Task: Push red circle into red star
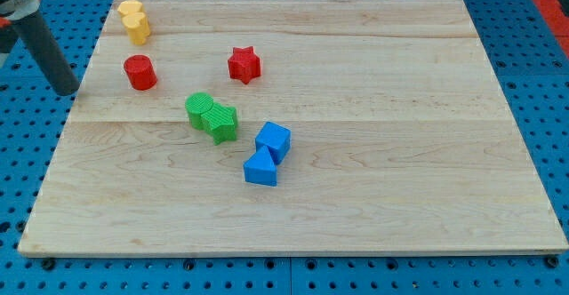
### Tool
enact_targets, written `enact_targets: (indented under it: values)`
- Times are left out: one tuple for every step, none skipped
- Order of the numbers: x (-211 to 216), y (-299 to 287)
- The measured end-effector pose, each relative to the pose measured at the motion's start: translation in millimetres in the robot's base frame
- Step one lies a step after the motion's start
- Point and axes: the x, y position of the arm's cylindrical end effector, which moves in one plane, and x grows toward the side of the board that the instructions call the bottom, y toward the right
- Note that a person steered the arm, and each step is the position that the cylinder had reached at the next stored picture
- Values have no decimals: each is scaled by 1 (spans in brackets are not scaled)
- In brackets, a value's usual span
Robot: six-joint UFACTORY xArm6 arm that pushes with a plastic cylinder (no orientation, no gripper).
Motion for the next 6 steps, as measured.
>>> enact_targets:
  values:
    - [-23, 57]
    - [-26, 151]
    - [-29, 205]
    - [-29, 188]
    - [-29, 159]
    - [-29, 158]
